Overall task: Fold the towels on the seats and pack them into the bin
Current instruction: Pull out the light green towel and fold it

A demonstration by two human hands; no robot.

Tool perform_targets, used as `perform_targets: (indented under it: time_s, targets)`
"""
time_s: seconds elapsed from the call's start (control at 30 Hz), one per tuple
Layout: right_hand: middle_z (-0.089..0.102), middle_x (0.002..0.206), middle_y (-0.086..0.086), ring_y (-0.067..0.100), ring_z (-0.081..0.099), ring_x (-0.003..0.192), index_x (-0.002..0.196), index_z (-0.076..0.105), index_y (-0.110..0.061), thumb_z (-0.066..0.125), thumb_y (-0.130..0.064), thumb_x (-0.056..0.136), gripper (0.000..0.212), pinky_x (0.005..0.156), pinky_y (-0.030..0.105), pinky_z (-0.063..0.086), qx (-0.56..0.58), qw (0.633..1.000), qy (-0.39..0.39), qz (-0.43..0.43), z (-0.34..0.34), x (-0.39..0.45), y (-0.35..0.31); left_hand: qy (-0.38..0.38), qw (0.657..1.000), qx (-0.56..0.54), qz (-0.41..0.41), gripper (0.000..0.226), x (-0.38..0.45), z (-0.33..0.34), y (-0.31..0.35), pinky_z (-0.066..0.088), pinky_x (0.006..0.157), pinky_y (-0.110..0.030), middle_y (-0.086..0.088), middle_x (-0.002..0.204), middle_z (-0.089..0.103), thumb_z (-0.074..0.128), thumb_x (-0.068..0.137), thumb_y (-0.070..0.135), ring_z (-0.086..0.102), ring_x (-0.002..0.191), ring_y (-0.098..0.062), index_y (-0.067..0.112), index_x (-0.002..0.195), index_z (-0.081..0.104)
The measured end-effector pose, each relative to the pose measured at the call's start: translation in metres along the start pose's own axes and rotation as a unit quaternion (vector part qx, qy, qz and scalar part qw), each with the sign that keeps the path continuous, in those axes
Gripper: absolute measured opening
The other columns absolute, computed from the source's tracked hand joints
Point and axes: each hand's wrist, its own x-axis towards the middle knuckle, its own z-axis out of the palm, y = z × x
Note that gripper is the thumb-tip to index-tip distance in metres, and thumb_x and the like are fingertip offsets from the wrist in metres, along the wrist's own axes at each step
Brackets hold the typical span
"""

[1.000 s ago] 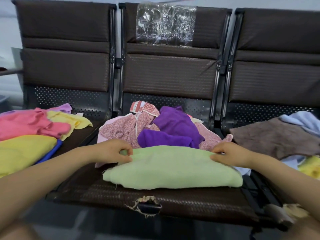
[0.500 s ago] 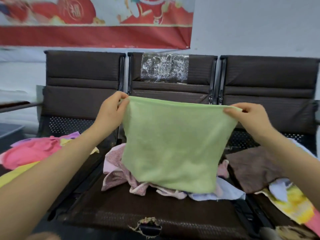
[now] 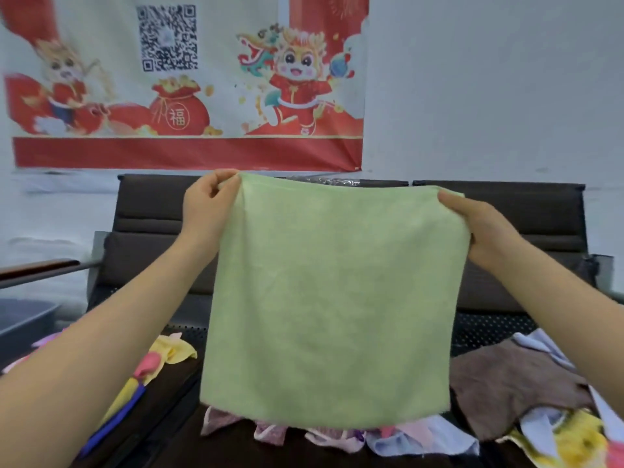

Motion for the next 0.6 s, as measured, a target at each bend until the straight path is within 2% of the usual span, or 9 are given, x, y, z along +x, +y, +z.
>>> perform_targets:
  time_s: [0.07, 0.13, 0.23, 0.27, 0.33, 0.4, 0.47, 0.53, 0.6]
  targets:
    - [0.074, 0.09, 0.003, 0.013, 0.071, 0.076, 0.108, 0.066, -0.009, 0.054, -0.022, 0.095, 0.021, 0.06, 0.022, 0.056, -0.003, 1.0, 0.013, 0.009, -0.002, 0.01, -0.001, -0.038, 0.999, 0.01, -0.013, 0.008, 0.004, -0.005, 0.002, 0.045, 0.062, -0.015, 0.01, 0.081, 0.062, 0.059, 0.093, 0.02, 0.054, 0.069, 0.0, 0.02, 0.093, 0.067]
    - [0.072, 0.092, 0.007, 0.018, 0.07, 0.077, 0.106, 0.066, -0.006, 0.059, -0.02, 0.093, 0.02, 0.066, 0.028, 0.057, -0.097, 0.993, 0.061, 0.018, -0.012, 0.023, 0.013, -0.128, 0.983, 0.129, 0.014, 0.01, 0.009, -0.014, -0.01, 0.044, 0.064, -0.02, 0.007, 0.084, 0.066, 0.059, 0.093, 0.019, 0.056, 0.073, -0.006, 0.018, 0.096, 0.069]
    - [0.072, 0.096, 0.017, 0.027, 0.067, 0.085, 0.096, 0.07, -0.002, 0.065, -0.015, 0.089, 0.015, 0.084, 0.039, 0.054, -0.328, 0.944, 0.038, 0.031, -0.036, 0.035, 0.062, -0.254, 0.915, 0.309, 0.058, 0.009, 0.005, -0.026, -0.049, 0.042, 0.067, -0.016, 0.004, 0.086, 0.069, 0.062, 0.091, 0.017, 0.06, 0.079, -0.013, 0.018, 0.093, 0.071]
    - [0.073, 0.091, 0.016, 0.025, 0.066, 0.081, 0.087, 0.072, -0.003, 0.066, -0.013, 0.088, 0.012, 0.082, 0.036, 0.053, -0.389, 0.92, 0.012, 0.045, -0.043, 0.035, 0.082, -0.284, 0.898, 0.332, 0.053, 0.008, -0.002, -0.028, -0.064, 0.04, 0.066, -0.012, 0.006, 0.083, 0.068, 0.063, 0.09, 0.017, 0.061, 0.079, -0.011, 0.018, 0.091, 0.071]
    - [0.069, 0.073, 0.007, 0.017, 0.058, 0.068, 0.076, 0.072, -0.004, 0.064, -0.01, 0.089, 0.016, 0.066, 0.026, 0.046, -0.477, 0.875, -0.035, 0.075, -0.052, 0.034, 0.12, -0.331, 0.871, 0.361, 0.042, 0.007, -0.021, -0.022, -0.096, 0.039, 0.061, -0.008, 0.012, 0.078, 0.065, 0.063, 0.09, 0.018, 0.059, 0.076, -0.007, 0.021, 0.087, 0.069]
    - [0.062, 0.061, -0.002, 0.01, 0.053, 0.058, 0.069, 0.071, -0.011, 0.06, -0.008, 0.089, 0.024, 0.056, 0.021, 0.042, -0.527, 0.842, -0.068, 0.099, -0.055, 0.031, 0.157, -0.358, 0.851, 0.385, 0.02, 0.008, -0.039, -0.014, -0.135, 0.038, 0.059, -0.012, 0.013, 0.077, 0.063, 0.061, 0.09, 0.019, 0.058, 0.077, -0.009, 0.021, 0.088, 0.068]
    - [0.059, 0.054, -0.01, 0.004, 0.052, 0.054, 0.06, 0.067, -0.023, 0.059, -0.008, 0.089, 0.033, 0.052, 0.015, 0.04, -0.569, 0.811, -0.083, 0.111, -0.055, 0.03, 0.183, -0.347, 0.843, 0.412, 0.001, 0.009, -0.052, -0.007, -0.167, 0.035, 0.06, -0.023, 0.004, 0.082, 0.066, 0.06, 0.091, 0.019, 0.06, 0.081, -0.014, 0.016, 0.091, 0.068]
    - [0.062, 0.058, -0.012, 0.003, 0.056, 0.058, 0.059, 0.065, -0.029, 0.06, -0.008, 0.088, 0.036, 0.054, 0.014, 0.042, -0.585, 0.799, -0.082, 0.109, -0.056, 0.038, 0.203, -0.328, 0.845, 0.423, -0.021, 0.011, -0.059, 0.0, -0.199, 0.032, 0.064, -0.026, -0.004, 0.09, 0.07, 0.059, 0.09, 0.015, 0.062, 0.087, -0.021, 0.012, 0.093, 0.069]
    - [0.068, 0.07, -0.004, 0.012, 0.064, 0.073, 0.069, 0.072, -0.023, 0.059, -0.007, 0.087, 0.027, 0.065, 0.023, 0.046, -0.588, 0.799, -0.062, 0.107, -0.056, 0.049, 0.22, -0.315, 0.847, 0.427, -0.045, 0.016, -0.064, 0.006, -0.222, 0.035, 0.068, -0.028, -0.006, 0.1, 0.069, 0.055, 0.091, 0.013, 0.062, 0.095, -0.024, 0.011, 0.101, 0.067]
